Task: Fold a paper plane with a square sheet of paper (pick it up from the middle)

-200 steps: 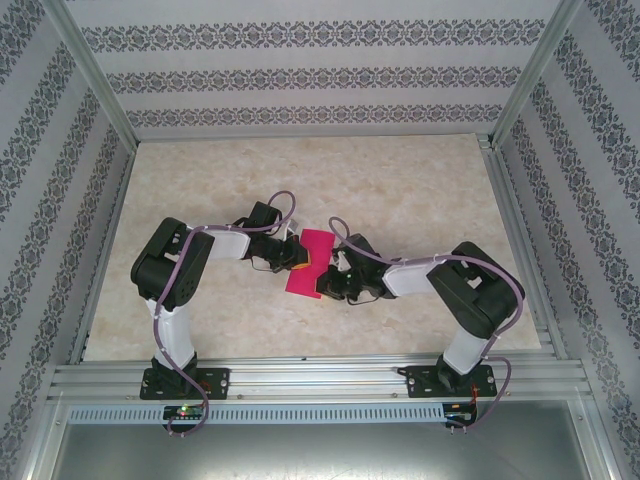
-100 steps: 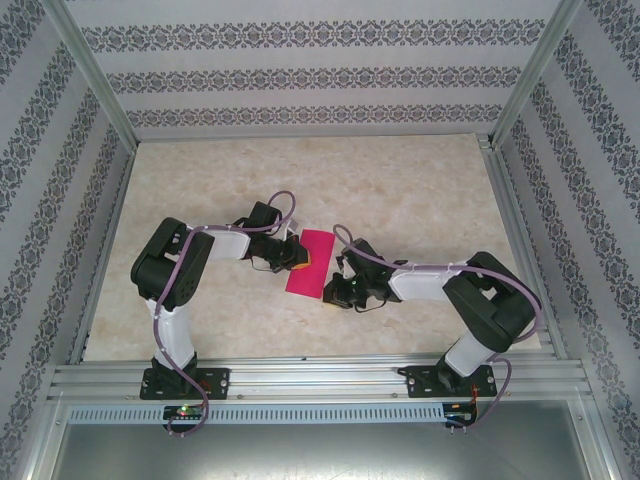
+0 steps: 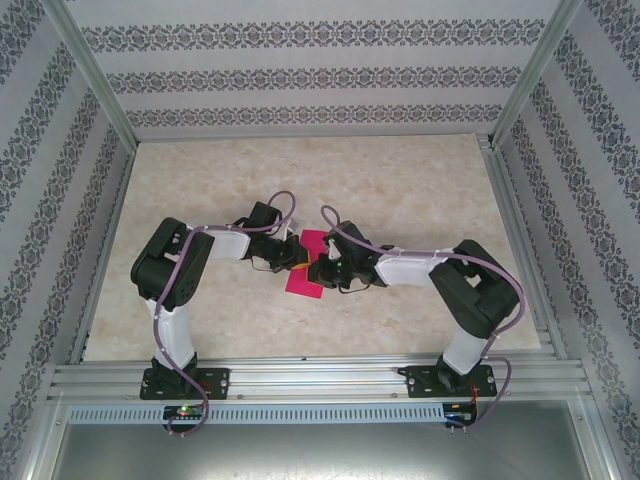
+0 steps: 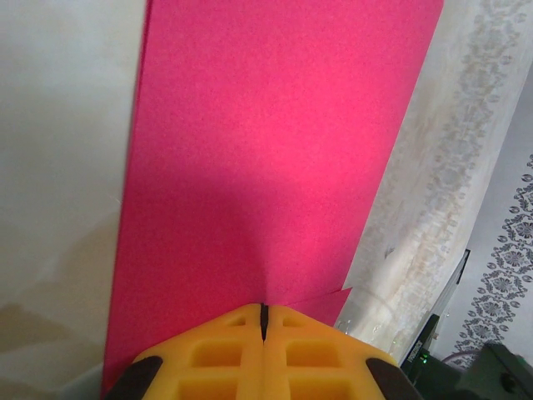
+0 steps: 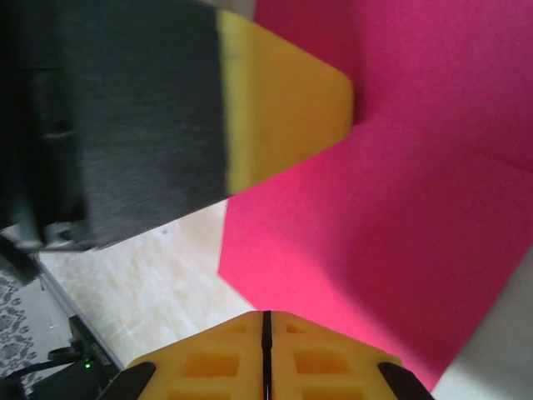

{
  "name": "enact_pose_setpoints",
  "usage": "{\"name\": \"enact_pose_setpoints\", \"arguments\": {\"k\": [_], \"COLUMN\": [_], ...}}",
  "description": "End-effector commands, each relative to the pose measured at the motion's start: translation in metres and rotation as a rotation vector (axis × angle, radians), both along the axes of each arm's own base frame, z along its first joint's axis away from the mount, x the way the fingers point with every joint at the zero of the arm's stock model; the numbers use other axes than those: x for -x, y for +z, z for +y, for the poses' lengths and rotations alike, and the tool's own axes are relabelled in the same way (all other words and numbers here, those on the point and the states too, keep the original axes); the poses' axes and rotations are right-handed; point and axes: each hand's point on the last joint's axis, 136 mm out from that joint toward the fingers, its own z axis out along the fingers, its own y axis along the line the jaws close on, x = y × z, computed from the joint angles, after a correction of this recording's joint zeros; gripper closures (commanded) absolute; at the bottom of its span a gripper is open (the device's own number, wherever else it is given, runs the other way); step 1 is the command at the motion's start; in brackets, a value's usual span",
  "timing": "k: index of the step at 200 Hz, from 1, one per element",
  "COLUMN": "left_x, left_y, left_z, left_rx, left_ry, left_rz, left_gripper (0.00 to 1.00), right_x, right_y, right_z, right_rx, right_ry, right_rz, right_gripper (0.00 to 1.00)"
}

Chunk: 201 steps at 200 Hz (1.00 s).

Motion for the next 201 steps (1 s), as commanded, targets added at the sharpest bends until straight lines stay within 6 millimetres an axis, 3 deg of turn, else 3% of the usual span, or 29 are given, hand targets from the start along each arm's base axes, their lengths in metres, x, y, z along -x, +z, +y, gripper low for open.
{"name": "enact_pose_setpoints", "arguments": {"k": [1, 40, 75, 146, 201], "left_x": [0.009, 0.006, 0.012, 0.005, -0.009], "left_y": [-0.018, 0.01, 0.03, -0.013, -0.017], "left_z": [0.014, 0.01, 0.003, 0.016, 0.032], "left_rx": [-0.107, -0.078, -0.055, -0.181, -0.19], "left_ry": [0.013, -0.014, -0.042, 0.008, 0.043], "left_rz": [0.033, -0.033, -0.075, -0.024, -0.038], "left_gripper": [0.94, 0.83, 0.79, 0.91, 0.91], "right_x": [0.005, 0.02, 0.022, 0.023, 0.035], "right_y": [-0.02, -0.046, -0.051, -0.052, -0.067], "right_z": [-0.007, -0.021, -0.024, -0.031, -0.043], "right_rx": [0.061, 0.101, 0.107, 0.128, 0.174], "right_ry": [-0.001, -0.002, -0.006, -0.007, 0.011], "right_rz": [0.046, 0.102, 0.109, 0.107, 0.135], "right_gripper": [0.91, 0.95, 0.96, 0.98, 1.0]}}
